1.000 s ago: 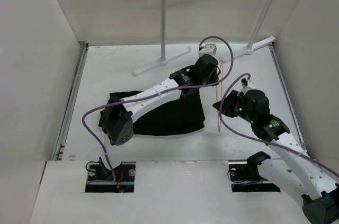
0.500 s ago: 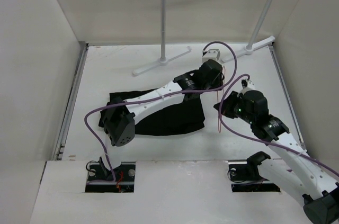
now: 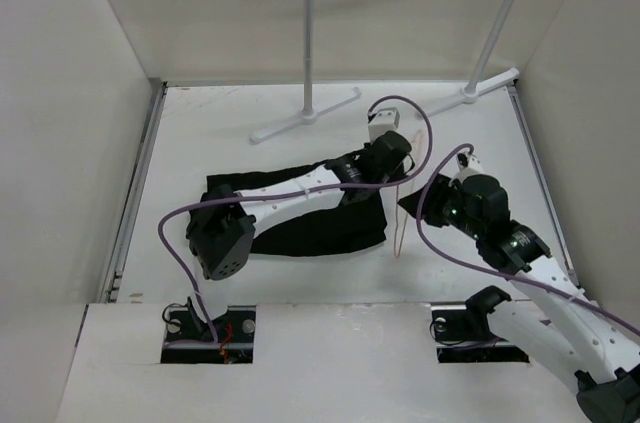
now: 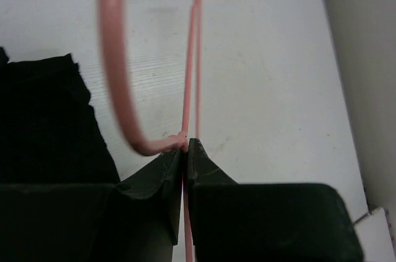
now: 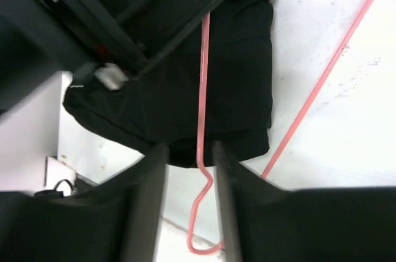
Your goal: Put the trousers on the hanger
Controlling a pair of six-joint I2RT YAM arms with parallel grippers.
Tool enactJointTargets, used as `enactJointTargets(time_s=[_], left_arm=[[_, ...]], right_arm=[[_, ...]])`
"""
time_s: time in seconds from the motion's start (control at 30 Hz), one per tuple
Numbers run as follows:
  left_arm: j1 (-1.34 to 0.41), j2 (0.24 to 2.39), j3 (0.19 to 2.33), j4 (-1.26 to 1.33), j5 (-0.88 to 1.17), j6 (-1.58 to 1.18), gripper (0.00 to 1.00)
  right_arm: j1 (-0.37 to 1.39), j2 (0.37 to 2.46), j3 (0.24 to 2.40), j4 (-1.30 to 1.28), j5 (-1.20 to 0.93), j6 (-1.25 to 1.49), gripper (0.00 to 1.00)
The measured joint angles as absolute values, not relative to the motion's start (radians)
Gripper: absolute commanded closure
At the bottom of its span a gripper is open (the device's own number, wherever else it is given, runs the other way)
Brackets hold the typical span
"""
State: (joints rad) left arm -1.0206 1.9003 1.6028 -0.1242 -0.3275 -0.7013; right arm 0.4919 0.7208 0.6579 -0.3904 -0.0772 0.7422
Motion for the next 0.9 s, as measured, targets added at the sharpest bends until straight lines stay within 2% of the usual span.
enactJointTargets(time_s=[0.1,0.17,0.23,0.27,0.33,0.53,0.63,0.7,0.83,0.9], left_arm=[[-1.02,1.861,1.488,-0.086,-0.385,-0.741,1.0],[-1.02,1.84,1.429,-0.046,-0.427,-0.771,1.0],[-1.026,1.823,1.381,0.002,-0.471,-0.804,1.0],[-1.029,1.818,1.362,0.027,-0.491,-0.82,1.0],[-1.039,1.81,1.34,0.068,-0.524,-0.85,1.0],[-1.049,1.792,1.266,0.19,-0.578,-0.926,1.0],[-1.044,1.792,1.216,0.23,-0.587,-0.957,1.0],[-1.033,1.792,1.192,0.239,-0.589,-0.974,1.0],[-1.009,1.796,1.156,0.263,-0.596,-1.001,1.0],[-0.996,1.803,1.137,0.273,-0.599,-1.014,1.0]], right_arm=[[0.49,0.688,0.658,-0.408,-0.078,0.741,0.52],[0.484,0.678,0.659,-0.417,-0.079,0.739,0.62],[0.473,0.685,0.659,-0.42,-0.081,0.735,0.78],[0.466,0.696,0.66,-0.42,-0.082,0.734,0.82],[0.455,0.739,0.666,-0.418,-0.083,0.734,0.84],[0.436,0.996,0.686,-0.325,-0.086,0.714,0.7],[0.405,1.137,0.702,-0.255,-0.096,0.703,0.54],[0.383,1.221,0.715,-0.203,-0.102,0.696,0.49],[0.368,1.353,0.735,-0.109,-0.125,0.685,0.46],[0.368,1.395,0.739,-0.074,-0.135,0.685,0.49]])
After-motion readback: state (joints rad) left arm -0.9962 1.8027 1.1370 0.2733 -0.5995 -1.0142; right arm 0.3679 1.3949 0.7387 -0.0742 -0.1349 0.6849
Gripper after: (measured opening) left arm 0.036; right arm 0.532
